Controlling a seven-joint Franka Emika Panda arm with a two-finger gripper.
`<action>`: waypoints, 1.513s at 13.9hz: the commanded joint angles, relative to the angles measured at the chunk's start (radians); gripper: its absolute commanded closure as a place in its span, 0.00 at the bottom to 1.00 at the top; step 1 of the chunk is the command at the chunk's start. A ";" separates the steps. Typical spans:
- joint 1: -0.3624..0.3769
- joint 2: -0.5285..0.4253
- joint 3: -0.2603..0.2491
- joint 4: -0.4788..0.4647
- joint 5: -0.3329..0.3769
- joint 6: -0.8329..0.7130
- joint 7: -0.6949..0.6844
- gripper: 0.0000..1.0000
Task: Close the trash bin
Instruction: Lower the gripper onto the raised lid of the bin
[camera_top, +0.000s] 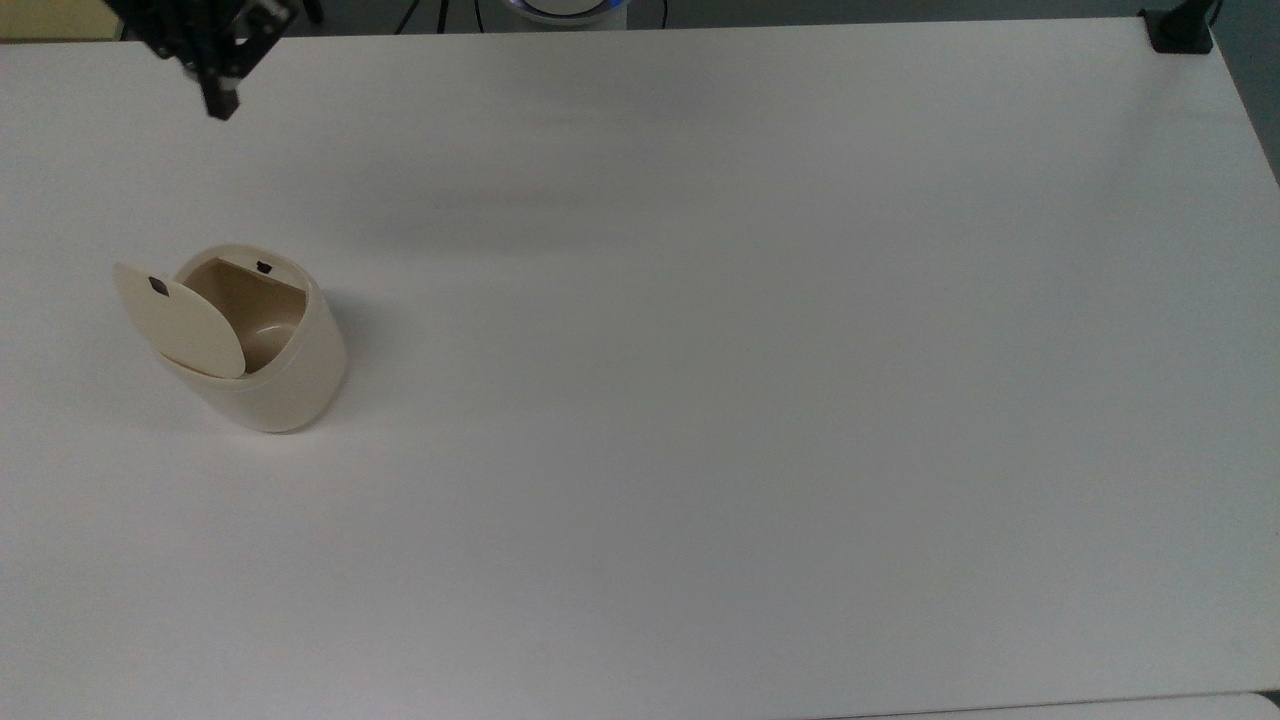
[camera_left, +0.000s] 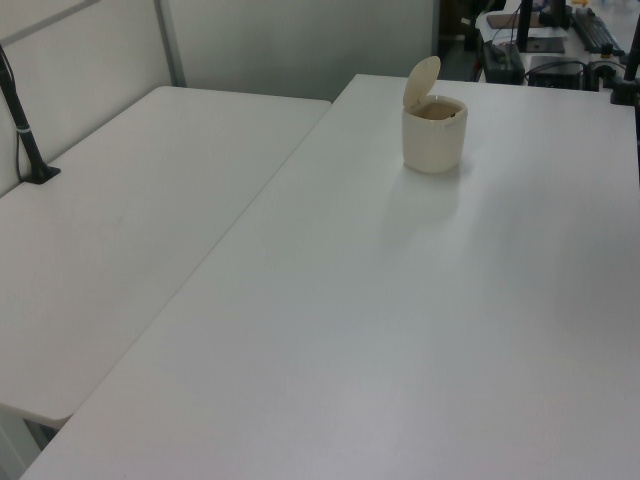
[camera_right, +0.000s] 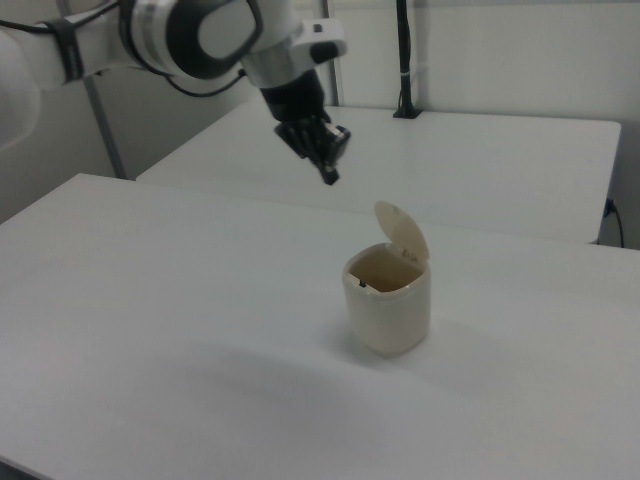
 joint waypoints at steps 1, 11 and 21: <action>-0.061 0.068 0.004 0.037 -0.007 0.169 0.109 1.00; -0.098 0.213 0.006 0.029 0.004 0.473 0.168 1.00; -0.079 0.211 0.018 -0.029 0.007 0.234 0.142 1.00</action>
